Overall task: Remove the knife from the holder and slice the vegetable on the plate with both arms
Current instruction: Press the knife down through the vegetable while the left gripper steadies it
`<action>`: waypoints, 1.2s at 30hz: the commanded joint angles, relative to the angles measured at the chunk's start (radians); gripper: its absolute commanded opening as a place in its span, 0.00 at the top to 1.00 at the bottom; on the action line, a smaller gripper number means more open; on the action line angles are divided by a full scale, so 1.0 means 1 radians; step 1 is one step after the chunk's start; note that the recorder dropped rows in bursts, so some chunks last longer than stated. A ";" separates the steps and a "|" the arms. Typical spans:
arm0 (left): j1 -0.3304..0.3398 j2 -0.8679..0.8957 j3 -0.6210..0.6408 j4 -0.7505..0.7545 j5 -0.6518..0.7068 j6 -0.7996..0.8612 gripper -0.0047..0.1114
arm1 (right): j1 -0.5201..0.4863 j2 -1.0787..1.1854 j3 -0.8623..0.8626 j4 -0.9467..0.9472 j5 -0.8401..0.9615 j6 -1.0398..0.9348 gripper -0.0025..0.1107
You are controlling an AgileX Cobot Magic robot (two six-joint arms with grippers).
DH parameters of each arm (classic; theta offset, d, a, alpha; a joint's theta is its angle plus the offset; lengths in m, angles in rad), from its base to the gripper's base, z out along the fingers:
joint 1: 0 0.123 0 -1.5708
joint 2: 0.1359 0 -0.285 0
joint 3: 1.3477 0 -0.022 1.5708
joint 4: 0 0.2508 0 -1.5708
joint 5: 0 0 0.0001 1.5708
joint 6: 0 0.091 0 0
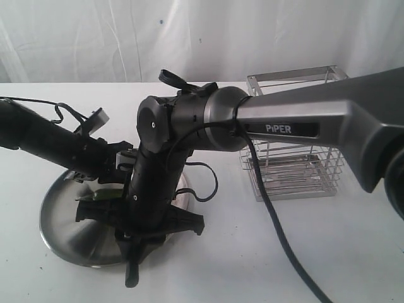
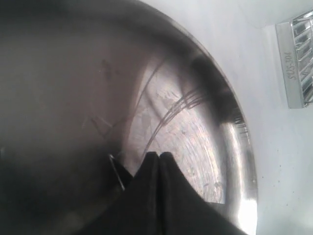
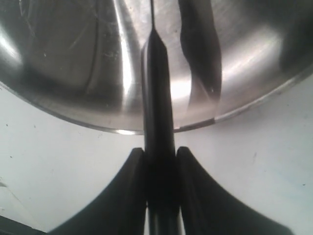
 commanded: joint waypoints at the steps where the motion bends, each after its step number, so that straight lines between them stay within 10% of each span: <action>1: -0.012 0.025 0.032 0.237 -0.061 -0.093 0.96 | -0.005 -0.003 -0.008 -0.012 -0.014 0.003 0.98; 36: -0.010 -0.014 0.044 0.286 0.002 -0.144 0.96 | 0.069 0.015 0.048 -0.111 0.062 0.002 0.98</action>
